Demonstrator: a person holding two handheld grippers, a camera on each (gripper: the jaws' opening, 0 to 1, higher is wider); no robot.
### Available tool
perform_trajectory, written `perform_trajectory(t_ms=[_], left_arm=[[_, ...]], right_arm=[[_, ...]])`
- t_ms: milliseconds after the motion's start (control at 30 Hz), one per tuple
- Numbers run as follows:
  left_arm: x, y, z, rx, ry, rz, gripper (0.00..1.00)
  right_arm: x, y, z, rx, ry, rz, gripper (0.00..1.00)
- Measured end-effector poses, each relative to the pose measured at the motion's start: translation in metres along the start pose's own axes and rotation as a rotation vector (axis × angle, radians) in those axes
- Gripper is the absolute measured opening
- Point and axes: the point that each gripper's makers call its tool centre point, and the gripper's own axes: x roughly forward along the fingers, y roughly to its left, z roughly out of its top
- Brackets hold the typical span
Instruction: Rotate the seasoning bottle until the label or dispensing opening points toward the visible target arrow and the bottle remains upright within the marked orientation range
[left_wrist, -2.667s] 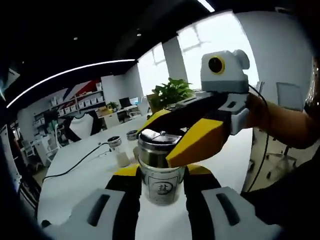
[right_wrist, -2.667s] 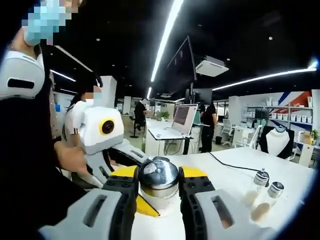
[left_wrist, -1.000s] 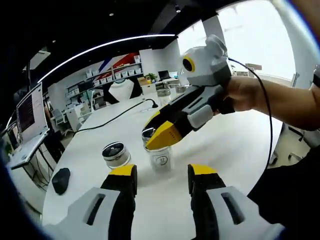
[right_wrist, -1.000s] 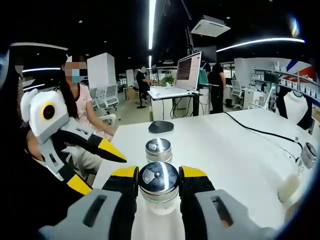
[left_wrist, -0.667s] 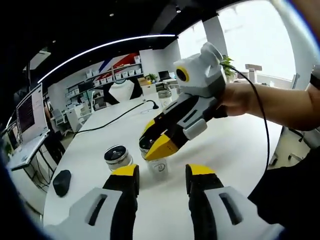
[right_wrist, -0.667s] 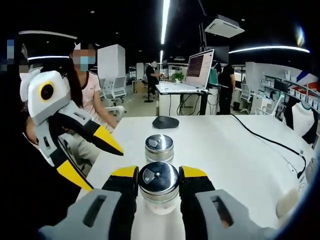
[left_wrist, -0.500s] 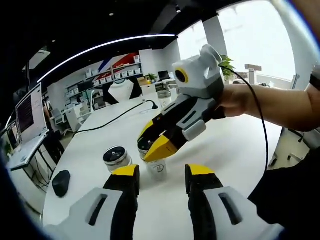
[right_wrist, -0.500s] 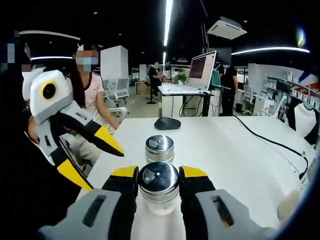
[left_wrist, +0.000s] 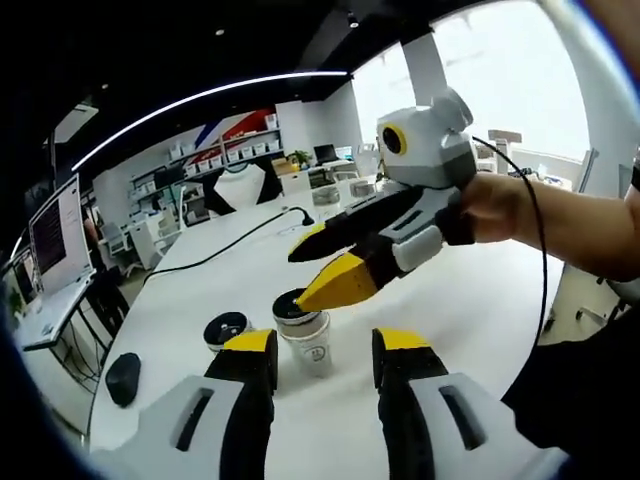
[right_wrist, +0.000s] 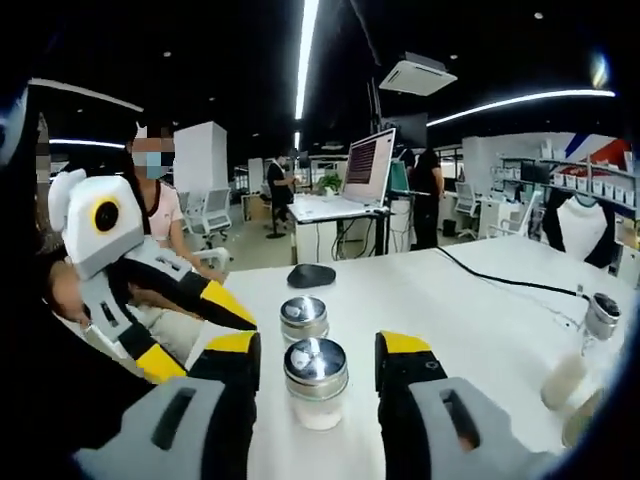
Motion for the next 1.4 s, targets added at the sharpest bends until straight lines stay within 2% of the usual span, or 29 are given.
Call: perform_trajectory(t_ms=[100, 233, 367, 500, 633, 733, 967, 1133, 1400], left_arm=[[0.001, 0.000, 0.007, 0.000, -0.014, -0.003, 0.40], [0.002, 0.000, 0.015, -0.003, -0.030, -0.007, 0.40], [0.004, 0.001, 0.021, -0.007, -0.040, -0.006, 0.40], [0.006, 0.004, 0.025, -0.031, -0.055, -0.011, 0.40], [0.007, 0.007, 0.028, -0.042, -0.064, -0.009, 0.40], [0.007, 0.010, 0.028, -0.044, -0.066, -0.005, 0.40], [0.011, 0.022, 0.027, -0.055, -0.064, 0.006, 0.40], [0.018, 0.030, 0.030, -0.066, -0.068, 0.012, 0.40], [0.021, 0.044, 0.022, -0.090, -0.047, 0.042, 0.50]], right_arm=[[-0.022, -0.001, 0.001, 0.030, -0.051, -0.068, 0.34], [-0.045, -0.007, -0.008, 0.094, -0.096, -0.178, 0.36], [-0.064, -0.017, -0.022, 0.142, -0.114, -0.293, 0.37], [-0.086, -0.048, -0.037, 0.195, -0.127, -0.491, 0.39], [-0.099, -0.078, -0.033, 0.213, -0.156, -0.611, 0.39], [-0.100, -0.094, -0.031, 0.213, -0.161, -0.657, 0.41], [-0.090, -0.117, -0.034, 0.201, -0.134, -0.704, 0.41], [-0.088, -0.151, -0.028, 0.191, -0.144, -0.779, 0.43], [-0.078, -0.196, -0.012, 0.140, -0.125, -0.834, 0.45]])
